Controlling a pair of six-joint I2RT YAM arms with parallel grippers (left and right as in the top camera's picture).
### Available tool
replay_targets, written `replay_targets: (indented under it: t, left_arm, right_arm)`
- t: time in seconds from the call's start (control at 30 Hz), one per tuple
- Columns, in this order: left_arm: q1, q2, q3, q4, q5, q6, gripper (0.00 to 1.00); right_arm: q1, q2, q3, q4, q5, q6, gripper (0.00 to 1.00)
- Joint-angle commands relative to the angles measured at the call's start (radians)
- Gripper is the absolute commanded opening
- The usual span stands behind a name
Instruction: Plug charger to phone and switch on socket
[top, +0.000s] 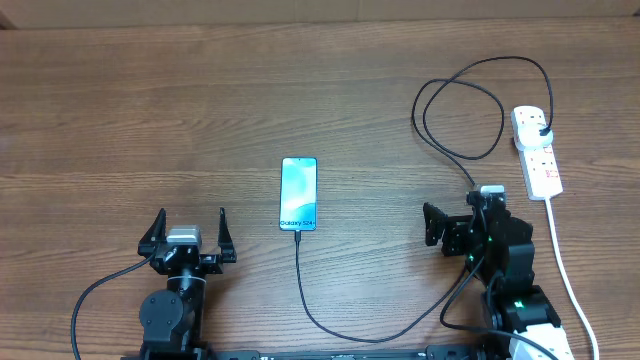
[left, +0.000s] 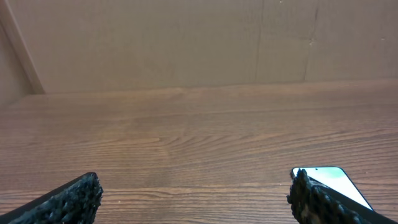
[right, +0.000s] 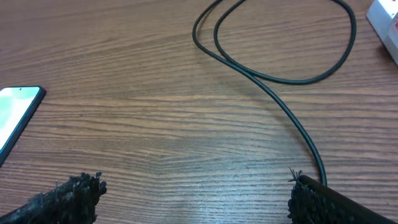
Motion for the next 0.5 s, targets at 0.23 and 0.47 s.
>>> replay_targets:
  t: [0.23, 0.47]
  left_arm:
    - [-0.001, -0.009, -0.004, 0.002, 0.002, -0.013, 1.00]
    - [-0.001, -0.009, -0.004, 0.002, 0.002, -0.013, 1.00]
  right_arm:
    - [0.006, -0.123, -0.069, 0.105, -0.032, 0.003, 1.00]
    - [0.006, -0.191, -0.101, 0.104, -0.032, 0.003, 1.00]
